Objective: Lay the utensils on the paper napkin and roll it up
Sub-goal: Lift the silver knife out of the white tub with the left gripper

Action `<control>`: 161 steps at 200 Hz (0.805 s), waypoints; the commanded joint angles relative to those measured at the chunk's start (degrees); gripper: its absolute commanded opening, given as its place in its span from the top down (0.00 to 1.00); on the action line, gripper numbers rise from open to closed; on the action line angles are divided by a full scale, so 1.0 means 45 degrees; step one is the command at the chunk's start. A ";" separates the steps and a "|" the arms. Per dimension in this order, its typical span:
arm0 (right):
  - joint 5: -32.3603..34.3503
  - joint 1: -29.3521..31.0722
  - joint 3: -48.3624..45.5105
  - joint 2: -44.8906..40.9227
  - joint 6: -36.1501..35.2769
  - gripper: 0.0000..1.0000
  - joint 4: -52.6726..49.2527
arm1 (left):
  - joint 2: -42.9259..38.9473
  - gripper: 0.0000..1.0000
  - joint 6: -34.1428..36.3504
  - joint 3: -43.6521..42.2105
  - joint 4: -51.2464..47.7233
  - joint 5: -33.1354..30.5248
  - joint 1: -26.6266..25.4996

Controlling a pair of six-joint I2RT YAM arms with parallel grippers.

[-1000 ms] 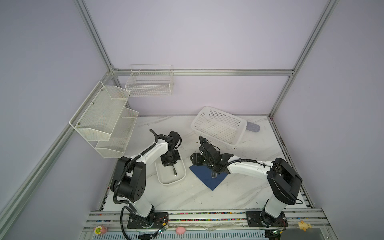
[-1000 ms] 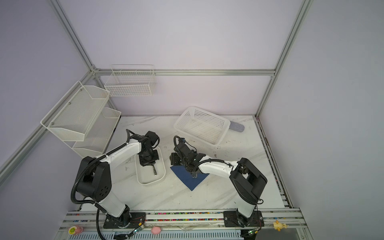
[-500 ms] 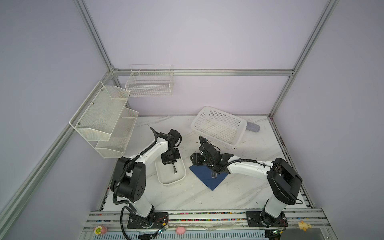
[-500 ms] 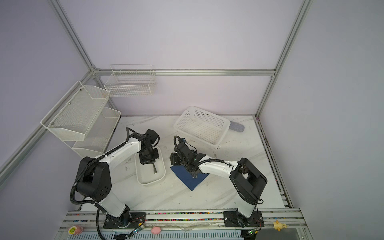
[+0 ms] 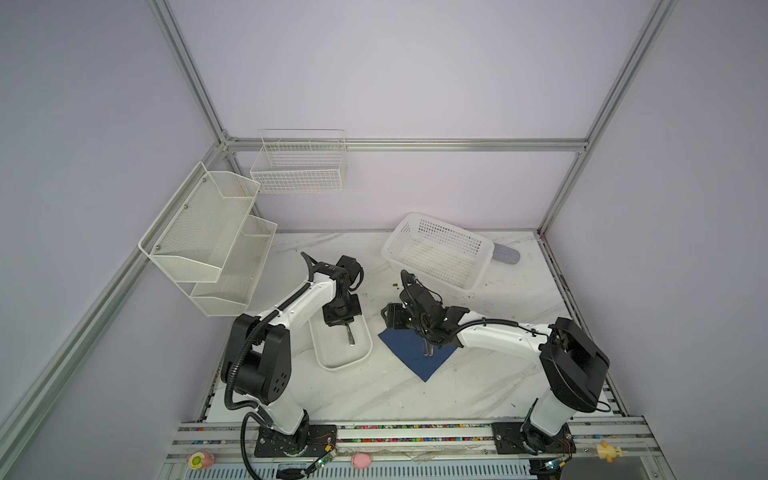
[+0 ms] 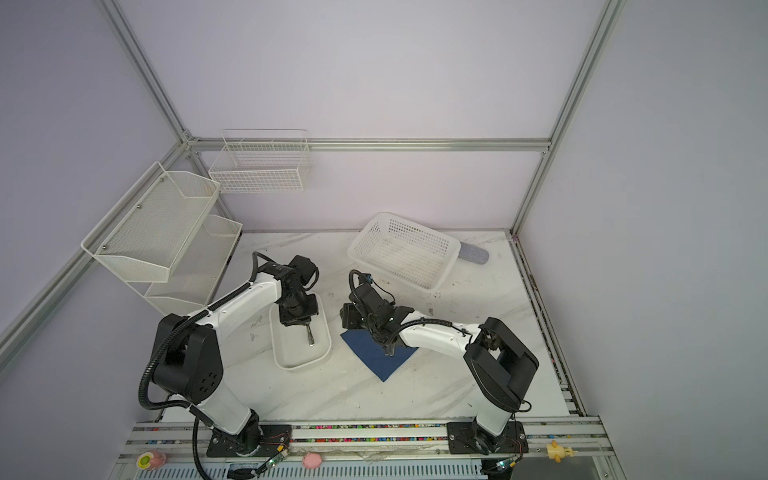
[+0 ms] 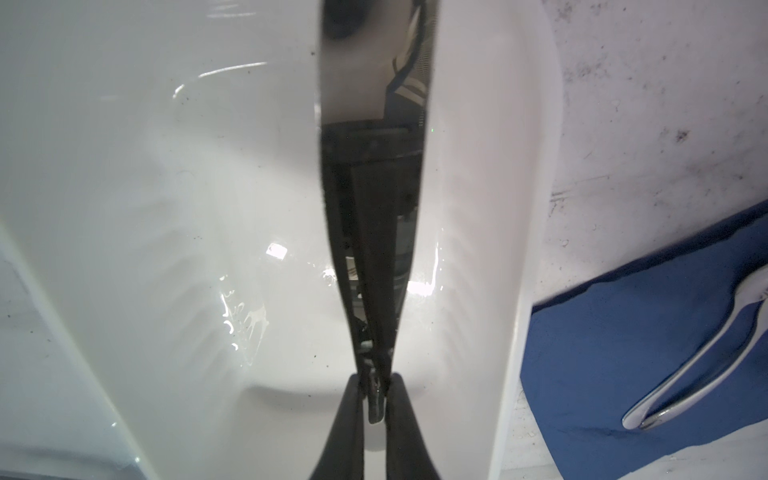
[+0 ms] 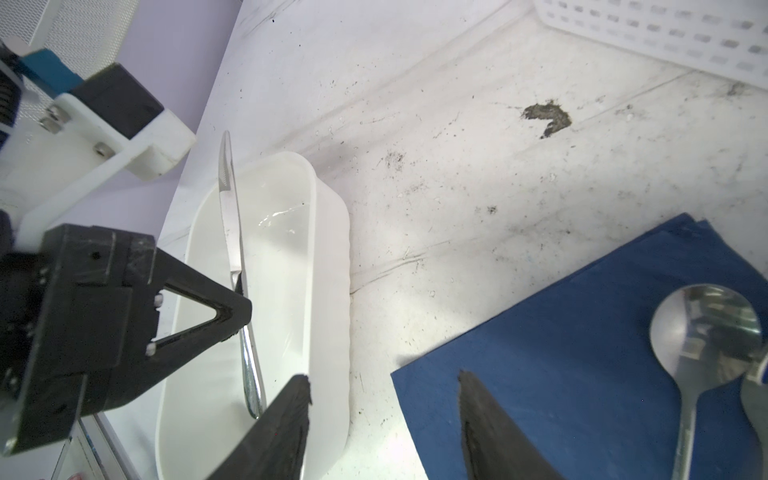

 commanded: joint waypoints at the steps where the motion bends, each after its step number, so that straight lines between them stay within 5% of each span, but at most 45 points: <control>1: 0.0383 -0.0034 -0.0211 -0.0489 -0.0120 0.41 -0.0028 | -0.0275 0.92 0.0403 0.1284 -0.0359 0.0374 0.0086; 161: 0.1128 -0.0475 -0.0961 -0.1600 0.0103 0.40 -0.0109 | -0.0042 0.91 0.0759 0.2919 -0.1277 0.1859 -0.0582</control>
